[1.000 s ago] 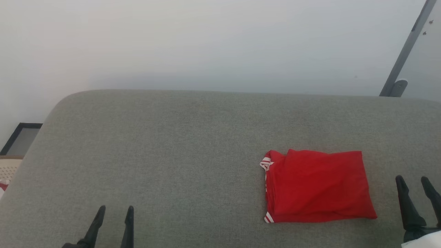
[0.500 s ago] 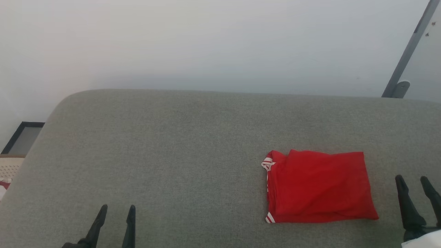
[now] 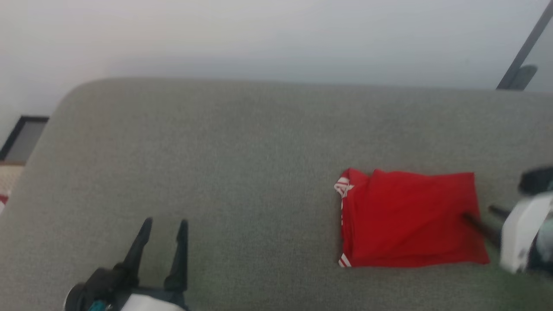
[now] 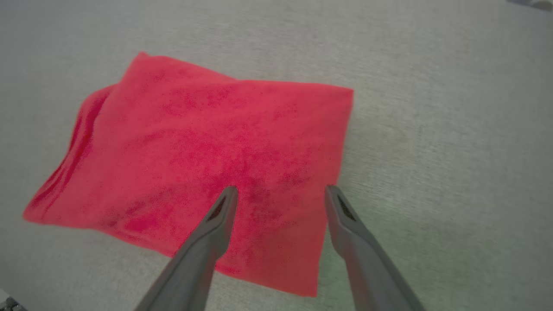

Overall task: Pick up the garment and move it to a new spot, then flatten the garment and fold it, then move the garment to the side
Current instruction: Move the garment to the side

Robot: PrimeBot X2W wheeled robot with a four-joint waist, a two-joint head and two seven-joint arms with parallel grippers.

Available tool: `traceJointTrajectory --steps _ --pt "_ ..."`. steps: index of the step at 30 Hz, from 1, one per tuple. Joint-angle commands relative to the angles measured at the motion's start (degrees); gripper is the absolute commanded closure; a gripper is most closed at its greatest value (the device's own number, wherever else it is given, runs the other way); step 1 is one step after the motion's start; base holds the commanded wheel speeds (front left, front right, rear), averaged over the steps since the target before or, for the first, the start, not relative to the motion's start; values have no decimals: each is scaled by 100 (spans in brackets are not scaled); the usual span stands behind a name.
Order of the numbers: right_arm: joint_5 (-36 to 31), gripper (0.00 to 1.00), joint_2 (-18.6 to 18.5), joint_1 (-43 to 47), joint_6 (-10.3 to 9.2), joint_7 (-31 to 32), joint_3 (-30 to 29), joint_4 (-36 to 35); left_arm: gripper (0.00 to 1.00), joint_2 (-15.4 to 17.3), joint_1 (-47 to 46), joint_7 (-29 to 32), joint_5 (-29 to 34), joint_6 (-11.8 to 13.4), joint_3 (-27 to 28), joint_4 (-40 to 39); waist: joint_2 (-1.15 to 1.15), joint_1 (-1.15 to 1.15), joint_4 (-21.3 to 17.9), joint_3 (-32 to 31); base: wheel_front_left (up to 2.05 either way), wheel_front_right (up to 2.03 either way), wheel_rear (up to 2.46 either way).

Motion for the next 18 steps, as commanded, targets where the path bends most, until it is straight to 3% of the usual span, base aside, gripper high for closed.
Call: traceJointTrajectory --steps 1,5,8,17,18 --pt "139 0 -114 -297 -16 275 -37 89 0 -16 -145 -24 -26 -7 -48 26 0 0 36 290 0 0 0" --pt "389 0 -336 -929 -15 1433 117 470 0 -84 -457 -24 -75 -7 -137 72 0 0 124 629 0 0 0" --pt "433 0 -443 -1282 -15 1900 147 654 0 -119 -651 -24 -81 -7 -195 72 0 0 202 852 0 0 0" --pt "686 0 -275 -1192 -12 2311 460 809 0 -166 -984 -24 -87 -7 -272 126 0 0 288 1251 0 0 0" --pt "696 33 -250 -1188 -12 2236 450 835 0 -168 -1019 -24 -85 -7 -278 133 0 0 278 1279 0 0 0"
